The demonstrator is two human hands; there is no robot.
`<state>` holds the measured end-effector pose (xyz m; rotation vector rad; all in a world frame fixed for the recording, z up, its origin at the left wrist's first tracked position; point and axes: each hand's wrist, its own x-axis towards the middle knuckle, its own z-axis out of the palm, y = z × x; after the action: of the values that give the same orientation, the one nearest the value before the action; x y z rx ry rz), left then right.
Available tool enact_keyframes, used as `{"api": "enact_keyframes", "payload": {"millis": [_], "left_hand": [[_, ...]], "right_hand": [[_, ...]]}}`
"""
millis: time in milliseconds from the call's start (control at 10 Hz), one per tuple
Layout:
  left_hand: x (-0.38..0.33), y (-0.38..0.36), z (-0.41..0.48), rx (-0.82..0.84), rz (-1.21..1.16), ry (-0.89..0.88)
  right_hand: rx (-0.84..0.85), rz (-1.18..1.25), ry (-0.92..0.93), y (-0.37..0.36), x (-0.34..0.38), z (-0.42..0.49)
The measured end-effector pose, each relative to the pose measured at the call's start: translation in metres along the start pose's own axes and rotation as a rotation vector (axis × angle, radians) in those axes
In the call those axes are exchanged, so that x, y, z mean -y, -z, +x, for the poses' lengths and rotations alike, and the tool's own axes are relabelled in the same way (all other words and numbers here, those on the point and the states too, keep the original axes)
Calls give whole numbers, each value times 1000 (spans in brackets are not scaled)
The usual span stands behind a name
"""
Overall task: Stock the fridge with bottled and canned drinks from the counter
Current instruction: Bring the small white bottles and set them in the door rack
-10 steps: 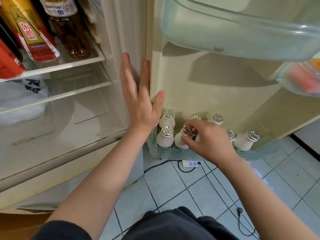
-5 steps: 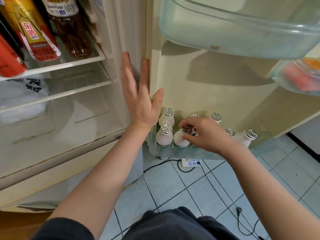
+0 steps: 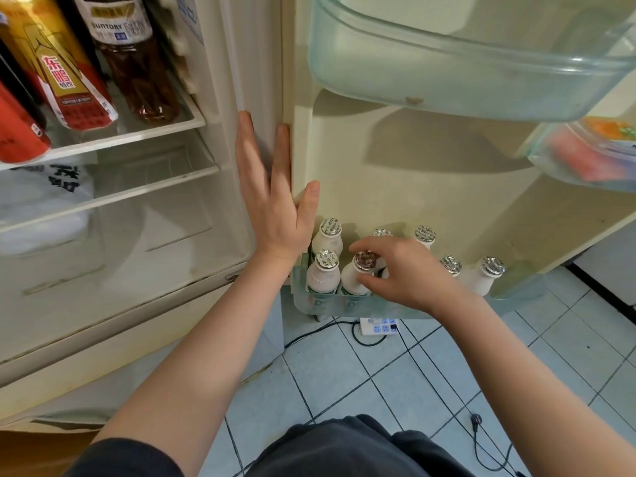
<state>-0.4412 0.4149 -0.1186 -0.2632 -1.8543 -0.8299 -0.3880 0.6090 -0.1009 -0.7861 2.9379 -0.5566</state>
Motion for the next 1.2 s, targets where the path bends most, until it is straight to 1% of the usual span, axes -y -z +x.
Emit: {"api": "enact_keyframes", "payload": {"millis": [200,300,400,500,700,800,900,1100,1200], "left_hand": [[0,0,1,-1,-2,-1],[1,-1,0,-15,-2,-11],[1,-2,0,-16,-1,-14],[2,-1,0,-15,0,-15],[2,-2,-1,-18,-2,-21],[2,-3,0,-22,-6,-14],[2,-3,0,-20,-7,-13],[3,-3,0,-21,-5,-23],[3,-3,0,-24,-7,-20]], "right_hand": [[-352,45,-79,7,-6,2],[-239,-28,-149,9,-15,9],[-20,-115,-216,8,-20,18],[79,-167,-239,5,-21,27],[-17,-157,-299,0,-25,38],[-32,-141,-324,-5,-23,42],[-53,-98,-326,-6,-20,45],[-86,-110,-290,-11,-12,47],[-96,-86,-307,-11,-11,46]]}}
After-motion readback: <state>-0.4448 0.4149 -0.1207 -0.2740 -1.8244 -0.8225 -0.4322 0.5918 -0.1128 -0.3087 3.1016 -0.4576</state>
